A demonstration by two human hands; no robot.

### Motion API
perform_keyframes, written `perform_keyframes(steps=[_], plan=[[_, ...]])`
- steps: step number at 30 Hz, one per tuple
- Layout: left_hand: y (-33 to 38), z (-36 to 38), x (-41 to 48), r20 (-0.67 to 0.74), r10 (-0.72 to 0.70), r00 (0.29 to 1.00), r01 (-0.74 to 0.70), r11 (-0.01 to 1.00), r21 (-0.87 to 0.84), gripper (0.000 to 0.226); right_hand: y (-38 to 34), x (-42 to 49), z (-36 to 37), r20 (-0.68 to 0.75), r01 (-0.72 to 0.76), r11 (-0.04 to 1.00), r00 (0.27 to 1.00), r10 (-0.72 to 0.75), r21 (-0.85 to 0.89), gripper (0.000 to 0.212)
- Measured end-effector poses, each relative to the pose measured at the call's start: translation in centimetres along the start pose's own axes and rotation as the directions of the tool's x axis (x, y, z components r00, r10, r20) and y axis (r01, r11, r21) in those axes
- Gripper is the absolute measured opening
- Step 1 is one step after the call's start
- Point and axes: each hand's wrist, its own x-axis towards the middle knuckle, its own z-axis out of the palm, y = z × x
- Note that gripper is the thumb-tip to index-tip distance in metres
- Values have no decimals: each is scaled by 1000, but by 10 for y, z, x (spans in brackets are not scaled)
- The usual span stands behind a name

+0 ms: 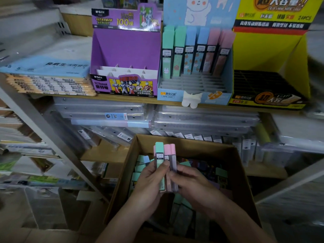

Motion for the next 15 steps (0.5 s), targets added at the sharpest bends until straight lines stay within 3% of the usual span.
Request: perform_keyframes(steps=[8, 15], plan=[[15, 15, -10, 41, 101, 994, -101, 995, 10, 28, -30, -25, 4, -46, 196, 923, 974, -223, -332, 27], [43, 26, -19, 67, 162, 985, -161, 987, -19, 19, -56, -38, 5, -136, 297, 879, 919, -369, -372, 17]])
